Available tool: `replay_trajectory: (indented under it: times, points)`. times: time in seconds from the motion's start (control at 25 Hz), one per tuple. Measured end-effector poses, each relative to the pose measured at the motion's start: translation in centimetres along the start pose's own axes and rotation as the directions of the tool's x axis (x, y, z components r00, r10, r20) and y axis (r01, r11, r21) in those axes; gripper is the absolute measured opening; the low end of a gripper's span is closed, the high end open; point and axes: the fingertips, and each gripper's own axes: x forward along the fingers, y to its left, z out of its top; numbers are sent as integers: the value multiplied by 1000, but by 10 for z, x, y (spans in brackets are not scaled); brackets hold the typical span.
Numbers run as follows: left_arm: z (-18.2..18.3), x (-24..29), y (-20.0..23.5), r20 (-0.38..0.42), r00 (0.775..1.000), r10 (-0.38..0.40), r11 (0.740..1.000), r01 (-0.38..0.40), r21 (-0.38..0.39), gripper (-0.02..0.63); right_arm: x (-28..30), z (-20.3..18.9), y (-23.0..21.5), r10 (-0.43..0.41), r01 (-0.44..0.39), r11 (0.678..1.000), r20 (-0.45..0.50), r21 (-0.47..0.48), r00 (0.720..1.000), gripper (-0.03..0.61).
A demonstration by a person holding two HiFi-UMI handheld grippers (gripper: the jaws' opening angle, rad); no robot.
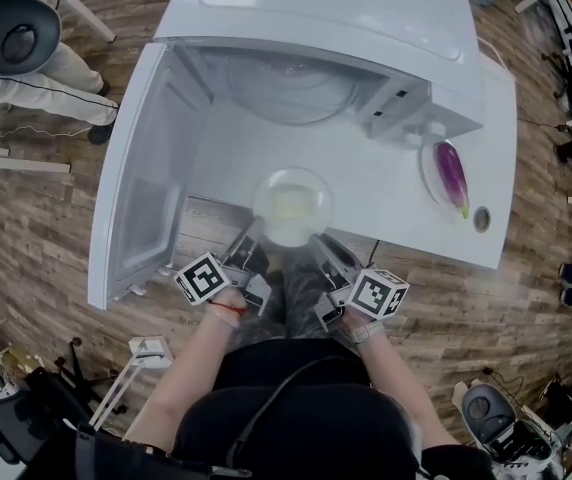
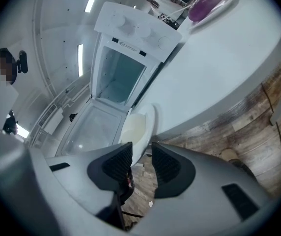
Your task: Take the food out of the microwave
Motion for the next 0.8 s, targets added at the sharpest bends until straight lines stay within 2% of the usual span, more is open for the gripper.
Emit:
replay_trajectory:
  times: [0.28,0.48,0.64,0.8]
  points:
    - [-3,8,-9,37,998,-56,994,59,-87,21,11,-20,10,56,-53,998,-75,46,996,127]
    - [-2,8,-9,40,998,-55,995,58,-76,21,16,-30,13,62,-56,997,-108,56,992,78]
    - [-3,9,-7,24,999,-39,998,41,-53,21,15,-25,8,58,-50,992,-74,114,996,61]
    - [-6,11,-3,-14,1000,-3,1000,3,7,23,15,-21,6,53,-45,990,-55,135,997,57]
